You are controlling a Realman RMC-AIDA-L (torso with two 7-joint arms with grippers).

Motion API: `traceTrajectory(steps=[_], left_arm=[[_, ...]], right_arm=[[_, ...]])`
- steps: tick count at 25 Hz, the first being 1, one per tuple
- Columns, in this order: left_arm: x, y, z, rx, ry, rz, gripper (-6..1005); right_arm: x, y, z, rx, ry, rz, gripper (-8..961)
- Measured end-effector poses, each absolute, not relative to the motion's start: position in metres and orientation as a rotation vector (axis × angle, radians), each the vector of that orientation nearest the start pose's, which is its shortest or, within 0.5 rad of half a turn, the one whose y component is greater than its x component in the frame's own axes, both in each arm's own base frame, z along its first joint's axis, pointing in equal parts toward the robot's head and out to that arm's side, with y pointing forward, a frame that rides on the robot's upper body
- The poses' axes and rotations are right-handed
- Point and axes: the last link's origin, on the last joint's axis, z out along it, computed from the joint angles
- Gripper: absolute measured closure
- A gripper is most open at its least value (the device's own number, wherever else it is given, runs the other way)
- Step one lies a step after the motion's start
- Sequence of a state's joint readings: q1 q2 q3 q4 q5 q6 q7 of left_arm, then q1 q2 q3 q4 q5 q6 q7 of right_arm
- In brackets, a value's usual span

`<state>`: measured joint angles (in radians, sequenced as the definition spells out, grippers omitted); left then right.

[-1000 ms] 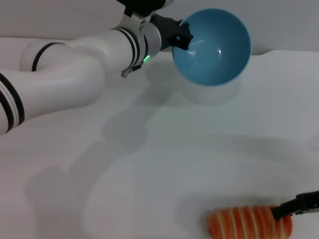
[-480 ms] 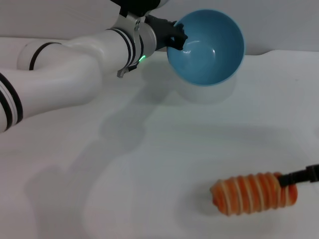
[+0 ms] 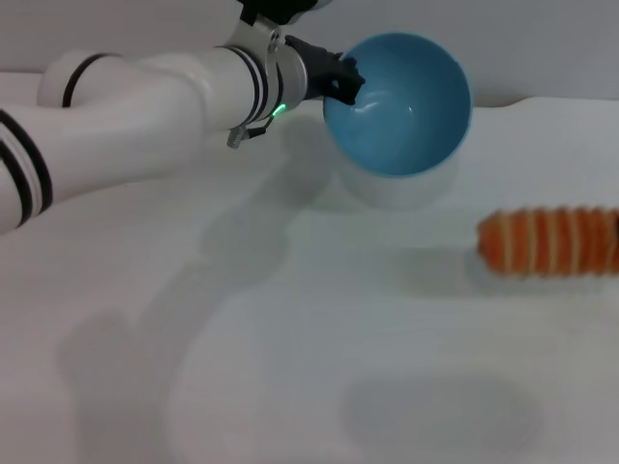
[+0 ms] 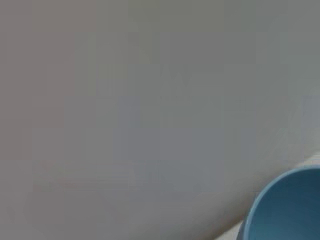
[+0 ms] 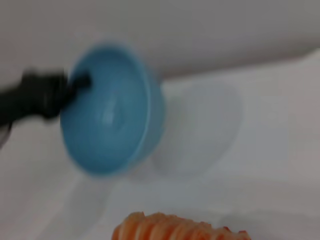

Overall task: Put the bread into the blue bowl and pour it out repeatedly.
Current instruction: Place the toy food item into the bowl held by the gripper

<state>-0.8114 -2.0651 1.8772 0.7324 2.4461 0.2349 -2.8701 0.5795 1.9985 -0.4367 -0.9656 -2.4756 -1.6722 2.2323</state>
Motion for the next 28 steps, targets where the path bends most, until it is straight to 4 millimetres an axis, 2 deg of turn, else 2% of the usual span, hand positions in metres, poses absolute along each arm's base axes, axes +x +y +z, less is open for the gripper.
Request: traceTrajectory(steps=[1,7,8,12,16,18,19,25,28], left_arm=[[-0.149,0.448,-0.090,-2.228,-0.632,-0.145,1000],[-0.140,0.445,-0.097,-2.268,-0.624,-0.114,999],[-0.138,0.445,-0.098,-2.275,-0.623,-0.110,999],[-0.131,0.440,-0.106,-2.311,-0.619,-0.103,999],[-0.125,0.434,-0.115,-2.348,-0.611,-0.099,999],[-0.124,0.432,-0.117,-2.356,-0.609,-0.100,999],[-0.123,0.432,-0.117,-2.359,-0.610,-0.104,999],[-0.113,0.428,-0.120,-2.380,-0.601,-0.126,999],[-0.111,0.428,-0.120,-2.385,-0.619,-0.136,999]], right_arm=[[0.301,0.343,0.107,-2.257,1.537,0.383,829],[0.294,0.349,0.120,-2.204,1.483,0.552,828],[0.292,0.353,0.124,-2.160,1.462,0.647,828],[0.290,0.360,0.127,-2.098,1.445,0.746,838],[0.285,0.371,0.116,-2.065,1.444,0.788,841],[0.281,0.382,0.100,-2.053,1.452,0.795,841],[0.281,0.382,0.100,-2.053,1.452,0.795,841],[0.271,0.398,0.069,-2.081,1.466,0.787,842],[0.267,0.402,0.060,-2.083,1.475,0.786,843]])
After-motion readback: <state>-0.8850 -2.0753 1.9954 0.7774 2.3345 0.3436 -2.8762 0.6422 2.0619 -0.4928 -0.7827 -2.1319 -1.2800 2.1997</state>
